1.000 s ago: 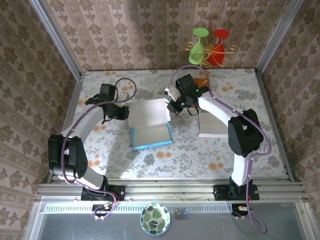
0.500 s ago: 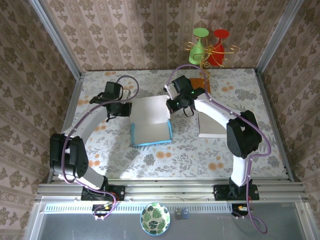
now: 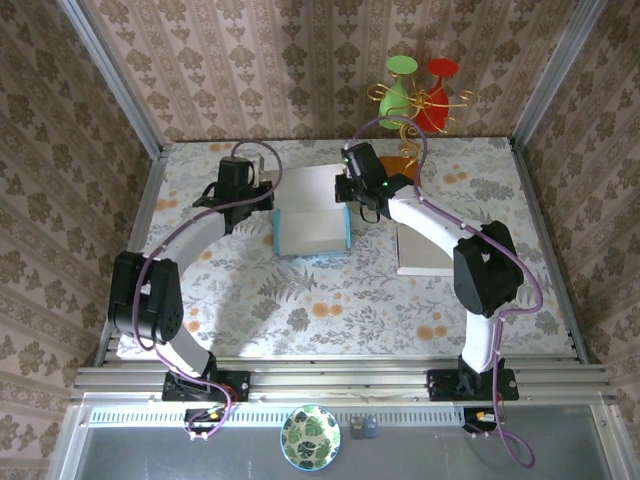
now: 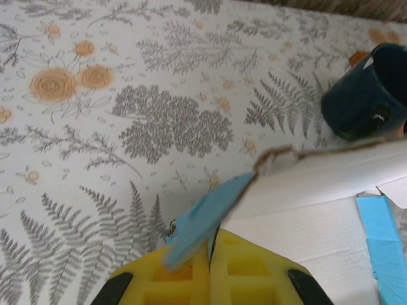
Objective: Fold the paper box
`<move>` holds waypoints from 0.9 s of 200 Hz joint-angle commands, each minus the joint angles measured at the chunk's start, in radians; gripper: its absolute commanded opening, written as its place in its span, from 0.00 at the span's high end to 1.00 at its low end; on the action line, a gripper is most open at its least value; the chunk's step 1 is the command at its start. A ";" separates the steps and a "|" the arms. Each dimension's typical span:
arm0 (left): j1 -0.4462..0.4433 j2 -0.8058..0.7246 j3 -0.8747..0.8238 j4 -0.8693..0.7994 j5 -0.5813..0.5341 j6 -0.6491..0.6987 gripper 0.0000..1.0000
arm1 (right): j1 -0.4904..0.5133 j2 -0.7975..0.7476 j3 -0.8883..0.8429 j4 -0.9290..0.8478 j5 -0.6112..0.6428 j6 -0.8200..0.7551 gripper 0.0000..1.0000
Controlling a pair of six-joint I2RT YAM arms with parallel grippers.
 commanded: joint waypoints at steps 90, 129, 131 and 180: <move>-0.024 -0.015 -0.210 0.385 0.080 -0.018 1.00 | 0.069 -0.020 -0.202 0.256 0.070 0.047 1.00; -0.028 -0.035 -0.281 0.441 0.089 -0.016 1.00 | 0.090 -0.035 -0.279 0.349 0.090 0.035 1.00; -0.028 -0.035 -0.284 0.444 0.090 -0.017 1.00 | 0.090 -0.035 -0.283 0.351 0.088 0.036 1.00; -0.028 -0.049 -0.344 0.465 0.096 -0.016 1.00 | 0.098 -0.045 -0.330 0.359 0.097 0.041 1.00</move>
